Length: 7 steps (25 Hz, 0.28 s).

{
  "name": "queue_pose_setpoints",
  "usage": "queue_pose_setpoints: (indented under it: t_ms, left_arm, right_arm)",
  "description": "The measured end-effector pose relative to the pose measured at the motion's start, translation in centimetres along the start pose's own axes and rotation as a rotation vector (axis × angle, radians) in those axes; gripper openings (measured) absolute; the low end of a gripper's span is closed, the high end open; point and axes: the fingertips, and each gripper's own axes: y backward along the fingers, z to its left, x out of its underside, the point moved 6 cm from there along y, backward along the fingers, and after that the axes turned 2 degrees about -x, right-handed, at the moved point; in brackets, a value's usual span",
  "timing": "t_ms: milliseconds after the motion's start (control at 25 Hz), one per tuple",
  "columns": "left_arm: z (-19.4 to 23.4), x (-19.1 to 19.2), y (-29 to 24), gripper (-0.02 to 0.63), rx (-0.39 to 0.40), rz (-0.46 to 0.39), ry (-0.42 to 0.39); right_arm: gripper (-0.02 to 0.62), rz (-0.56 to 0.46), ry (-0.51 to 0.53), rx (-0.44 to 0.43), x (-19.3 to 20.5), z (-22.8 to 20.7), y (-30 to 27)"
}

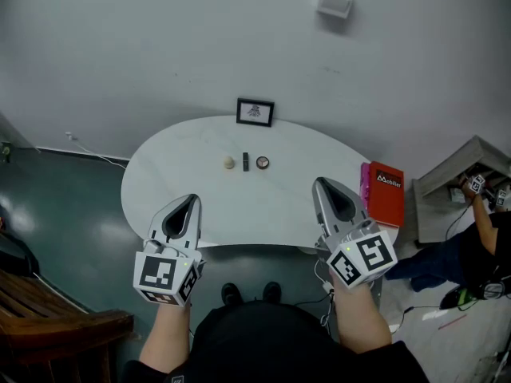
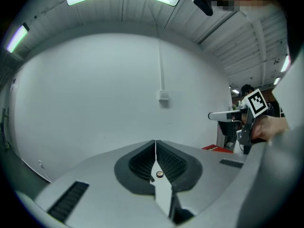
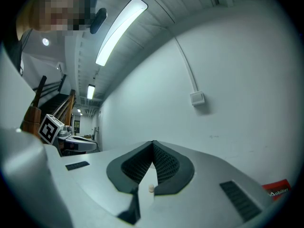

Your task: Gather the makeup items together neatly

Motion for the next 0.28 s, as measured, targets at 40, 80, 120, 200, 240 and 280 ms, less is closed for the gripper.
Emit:
queue_pose_setpoints:
  t_ms: [40,80,120,200,240,280]
  left_arm:
    - [0.09,0.27,0.10,0.017,-0.002,0.005,0.001]
    - [0.20,0.46,0.17,0.017,-0.003,0.008,0.000]
    - [0.33,0.56,0.21,0.017,-0.005,0.009,0.000]
    - [0.55,0.50,0.29,0.017,-0.008,0.007,0.000]
    - [0.63,0.39,0.32,0.017,-0.010,0.005,0.001]
    - [0.70,0.27,0.34,0.017,-0.011,0.002,0.003]
  right_arm:
    - [0.034,0.000,0.003,-0.001,-0.06,0.11,0.14]
    - [0.034,0.001,0.006,-0.003,-0.09,0.22,0.23]
    - [0.034,0.003,0.008,-0.004,-0.09,0.31,0.28]
    - [0.034,0.006,0.006,-0.004,0.03,0.46,0.32]
    - [0.034,0.008,0.003,-0.004,0.12,0.52,0.33]
    - [0.034,0.010,0.000,-0.004,0.21,0.58,0.33]
